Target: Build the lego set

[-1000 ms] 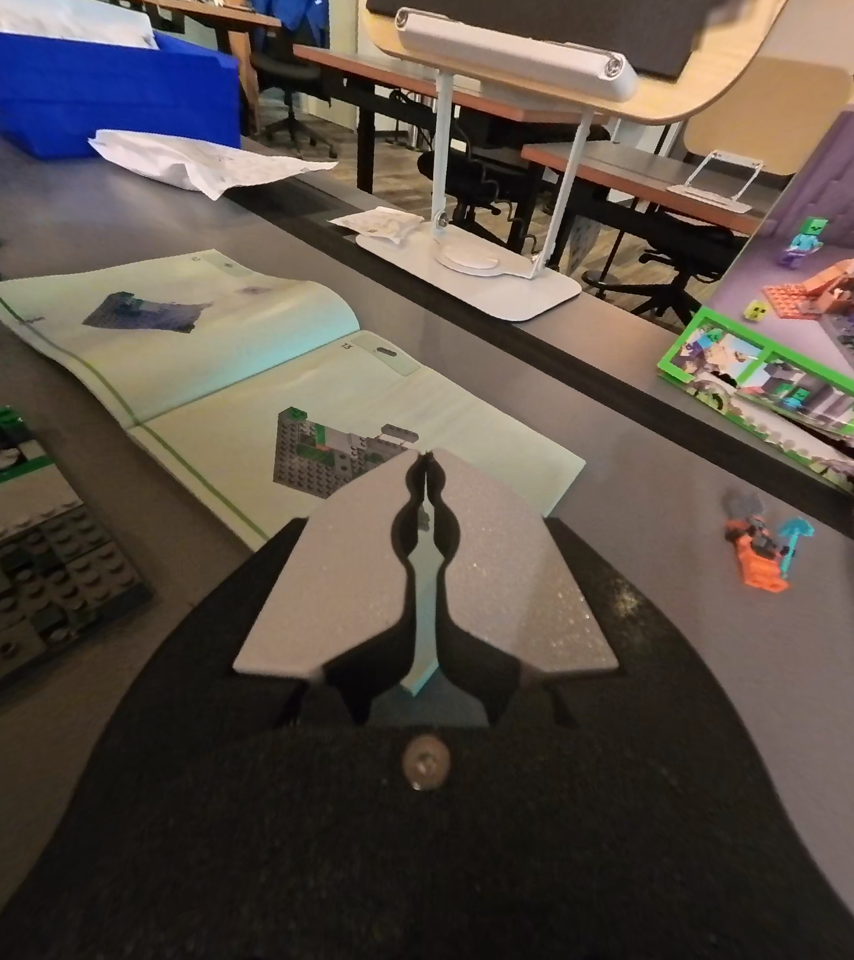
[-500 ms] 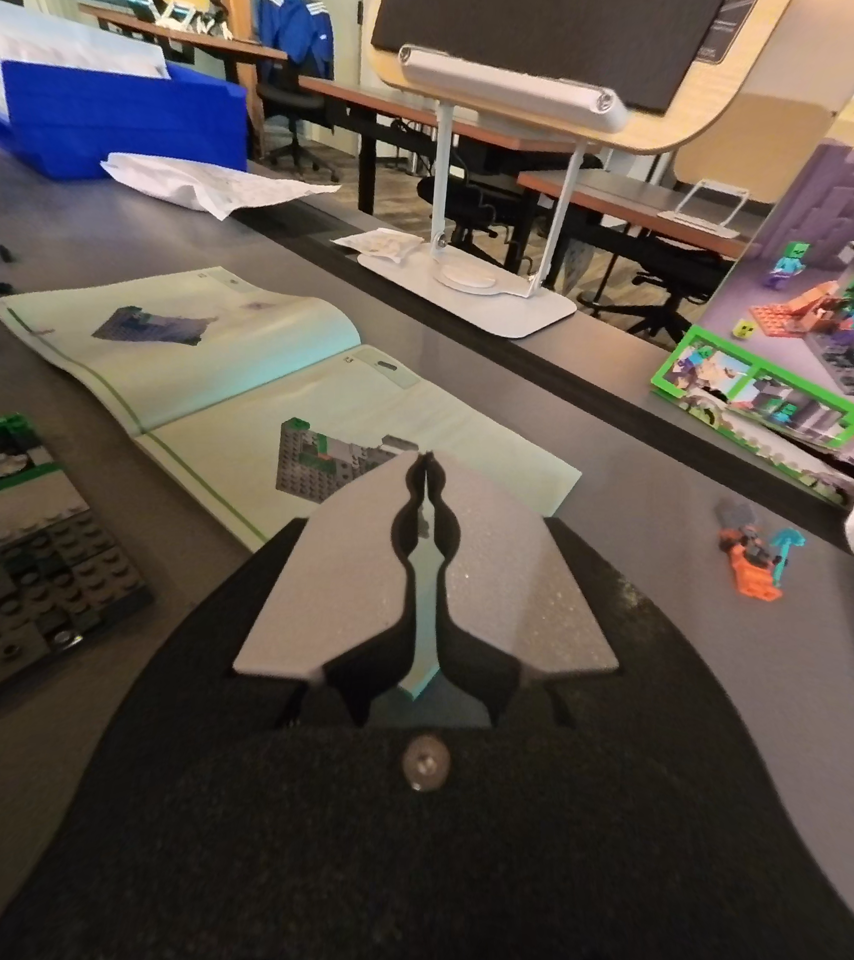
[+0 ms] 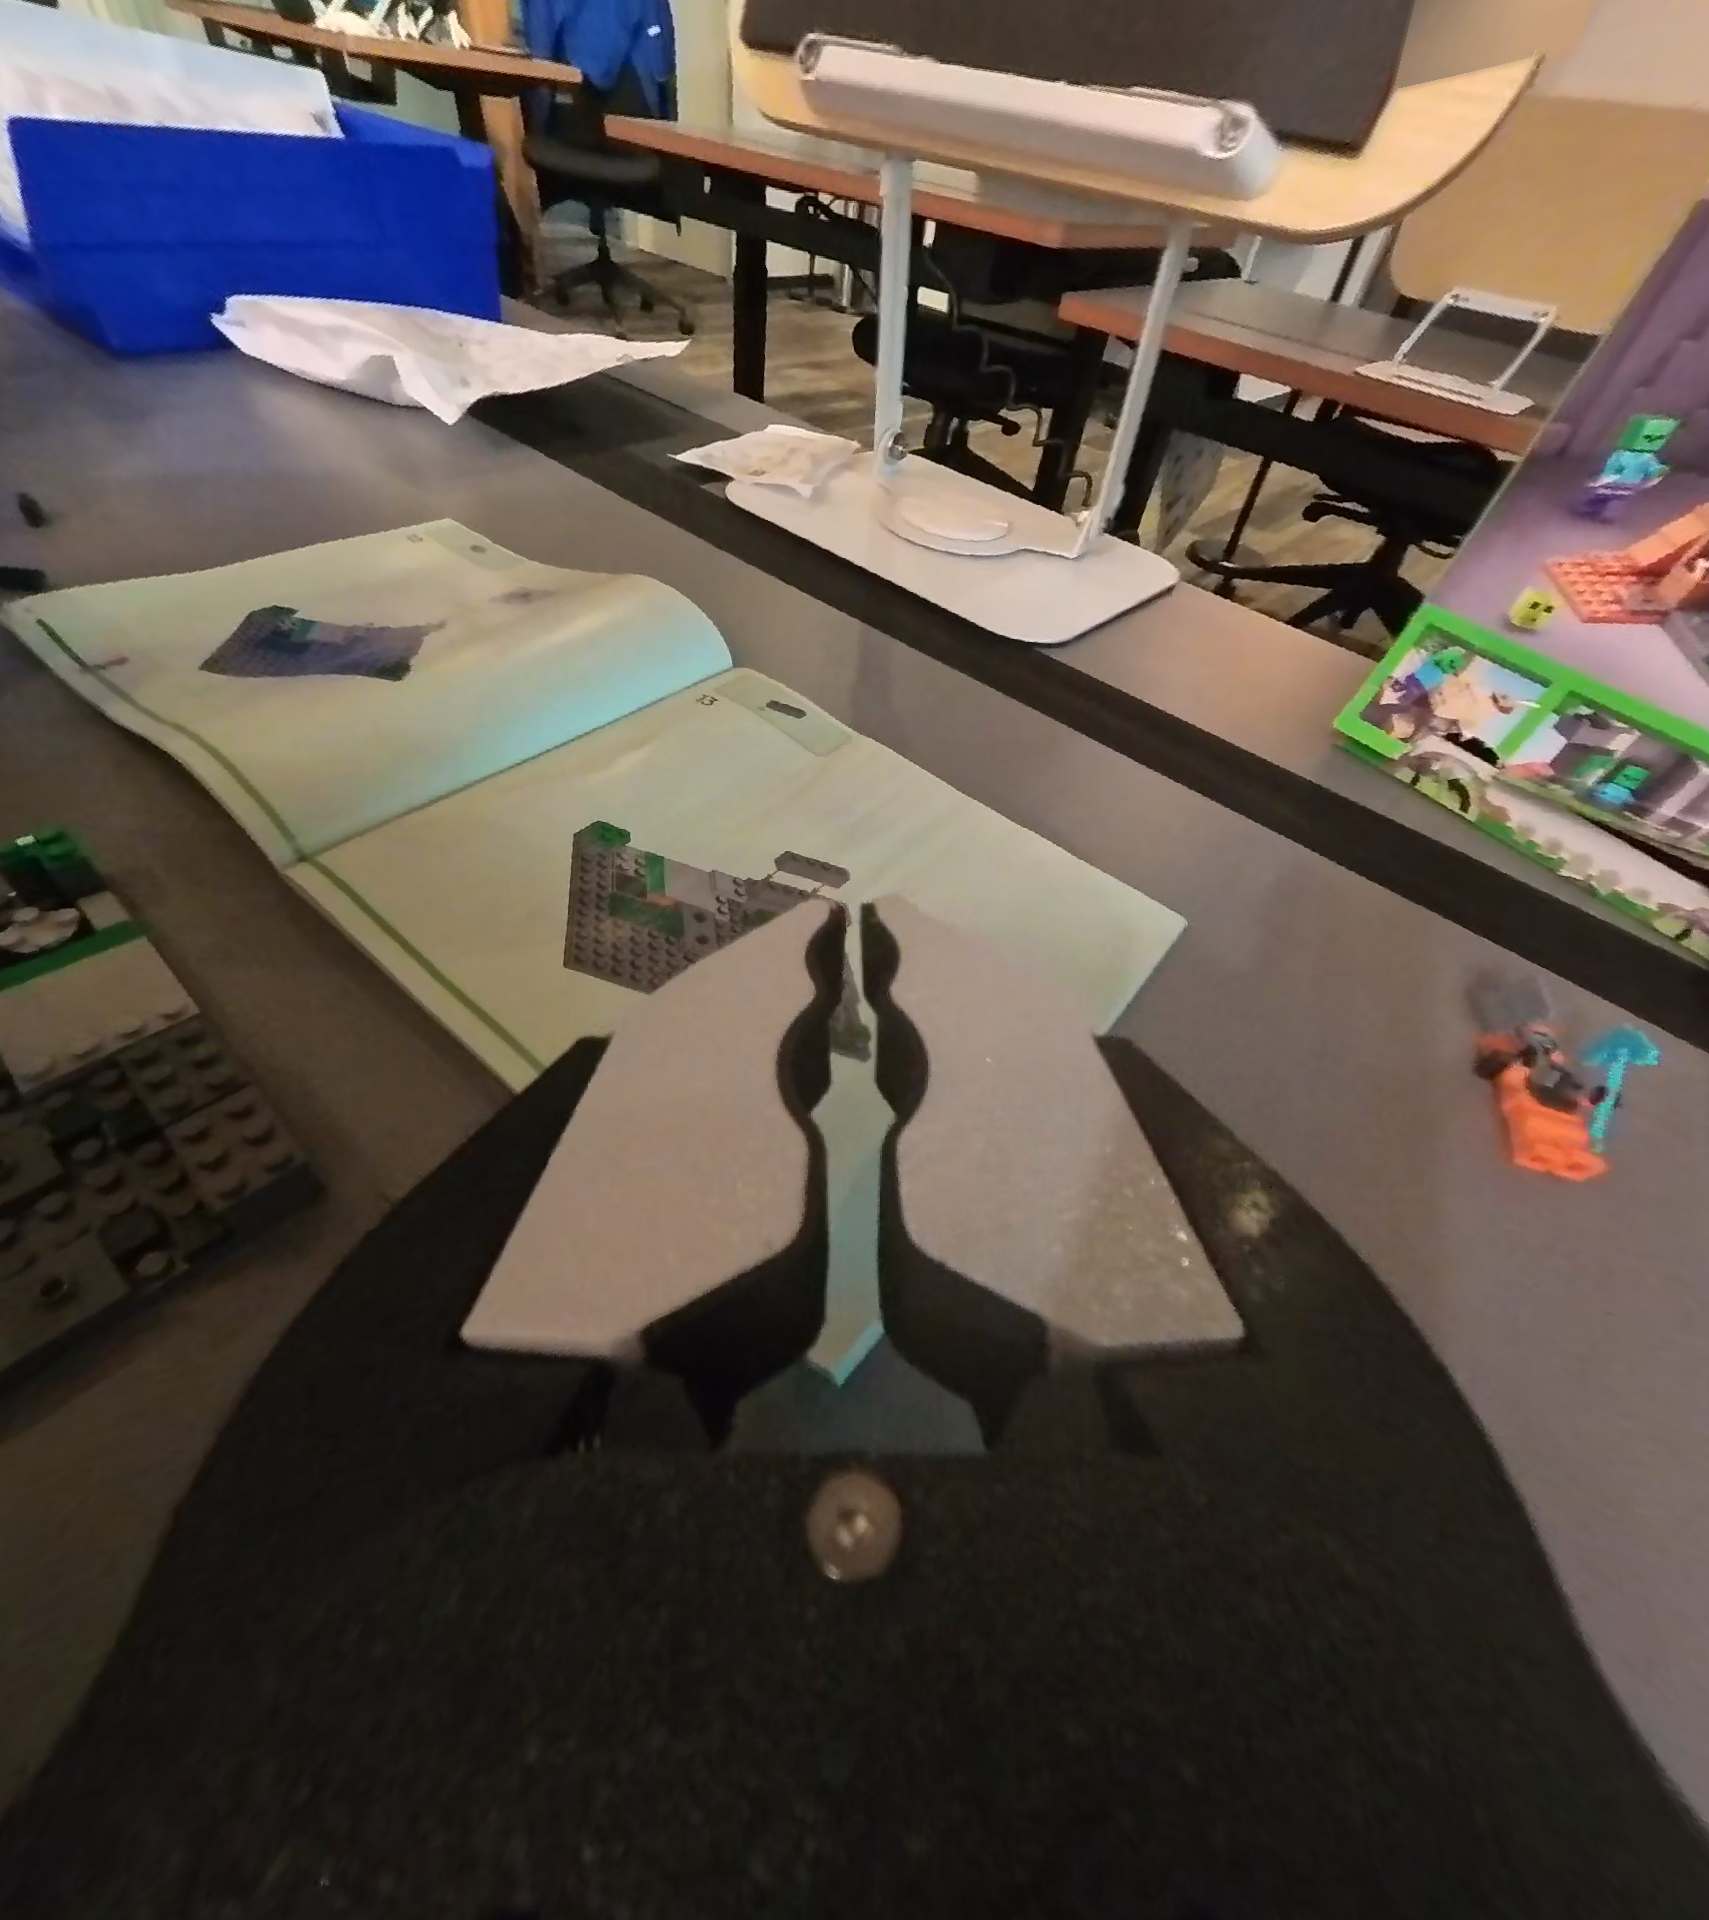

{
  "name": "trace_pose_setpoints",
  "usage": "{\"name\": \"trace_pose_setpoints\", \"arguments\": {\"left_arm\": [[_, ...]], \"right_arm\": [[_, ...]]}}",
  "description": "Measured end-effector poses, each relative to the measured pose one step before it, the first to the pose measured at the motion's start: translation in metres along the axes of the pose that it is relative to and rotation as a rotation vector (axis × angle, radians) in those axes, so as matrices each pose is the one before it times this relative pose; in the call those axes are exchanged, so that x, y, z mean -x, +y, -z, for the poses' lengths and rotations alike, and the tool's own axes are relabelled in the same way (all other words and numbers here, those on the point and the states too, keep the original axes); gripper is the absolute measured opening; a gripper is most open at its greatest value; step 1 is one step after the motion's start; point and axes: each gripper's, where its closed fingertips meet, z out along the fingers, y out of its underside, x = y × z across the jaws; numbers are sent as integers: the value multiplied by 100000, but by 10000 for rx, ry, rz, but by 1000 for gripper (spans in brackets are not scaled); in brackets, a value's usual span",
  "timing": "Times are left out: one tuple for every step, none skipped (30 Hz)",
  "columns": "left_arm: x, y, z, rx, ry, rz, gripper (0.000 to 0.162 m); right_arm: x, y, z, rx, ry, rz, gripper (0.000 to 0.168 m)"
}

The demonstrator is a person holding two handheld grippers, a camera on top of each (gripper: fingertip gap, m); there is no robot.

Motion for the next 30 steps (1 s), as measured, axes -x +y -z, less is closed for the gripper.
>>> {"name": "trace_pose_setpoints", "arguments": {"left_arm": [[-128, 5, -49, 17, 45, -40, 0], [-81, 9, -53, 14, 28, -26, 0], [-54, -39, -29, -12, 22, -18, 0], [-36, -101, -13, -28, 14, -15, 0], [-36, -117, 11, -21, 11, -21, 0], [-31, -148, 74, -45, 1, -37, 0], [-72, -190, 151, -72, 4, -39, 0], [-120, -231, 236, -96, 22, -23, 0], [-159, -258, 276, -101, 51, -8, 0], [-205, -322, 313, -125, 72, -6, 0], [-226, -424, 358, -158, 86, -19, 0], [-207, -540, 411, -209, 76, -43, 0], [-160, -598, 423, -255, 40, -71, 0], [-89, -540, 357, -243, -1, -82, 0], [-68, -412, 280, -174, 4, -62, 0], [-63, -308, 238, -129, 35, -17, 0], [5, -316, 243, -140, 18, 9, 0], [71, -337, 243, -143, -8, 8, 0], [111, -338, 252, -126, -20, 9, 0], [121, -437, 258, -144, -7, 23, 0], [115, -569, 305, -176, 11, 43, 0], [152, -615, 305, -170, 6, 51, 0], [178, -585, 295, -123, -5, 29, 0], [148, -540, 269, -69, 2, 0, 0], [149, -557, 275, -86, -1, -4, 0], [138, -574, 305, -91, 26, 43, 0], [142, -515, 357, -72, 53, 82, 0], [207, -481, 425, -75, 31, 85, 0], [367, -377, 503, -48, -37, 73, 0], [564, -324, 597, -47, -112, 56, 0]], "right_arm": [[73, 58, -47, 49, -7, 77, 1], [61, 41, -29, 39, 4, 72, 0], [54, 26, -23, 24, 6, 60, 0], [14, 11, -18, 12, 12, 34, 0], [-17, 16, -26, 10, 10, 0, 0], [-37, -6, -27, 3, 5, -27, 0], [-31, -23, -7, -17, 2, -37, 0], [-31, -37, 4, -32, 0, -34, 0], [-16, -54, 16, -38, -6, -20, 0], [48, -62, 8, -47, -33, 3, 0], [101, -75, -7, -52, -63, 21, 0], [125, -71, -11, -45, -71, 28, 0], [138, -58, -28, -36, -69, 38, 0], [126, -59, -27, -34, -50, 52, 0], [88, -69, -9, -44, -12, 55, 0], [40, -70, -12, -47, 12, 48, 0], [37, -64, -10, -44, 4, 36, 0], [32, -63, -23, -44, 1, 22, 0], [4, -57, -22, -33, 8, 8, 0], [-10, -26, -26, -18, 11, -1, 0], [-43, -26, -4, -14, 30, -8, 0], [-71, -20, 6, -13, 42, -15, 0], [-50, -5, 6, -9, 28, -18, 0], [-48, -19, 14, -13, 29, -18, 0], [-45, -21, 21, -16, 27, -12, 0], [-14, -9, 6, -10, 7, 1, 0], [19, -10, 5, -6, -1, 12, 0], [-1, -1, -6, -6, 10, 18, 0], [-9, -2, -10, 4, 17, 18, 0], [-1, 18, -17, 14, 16, 18, 0]]}}
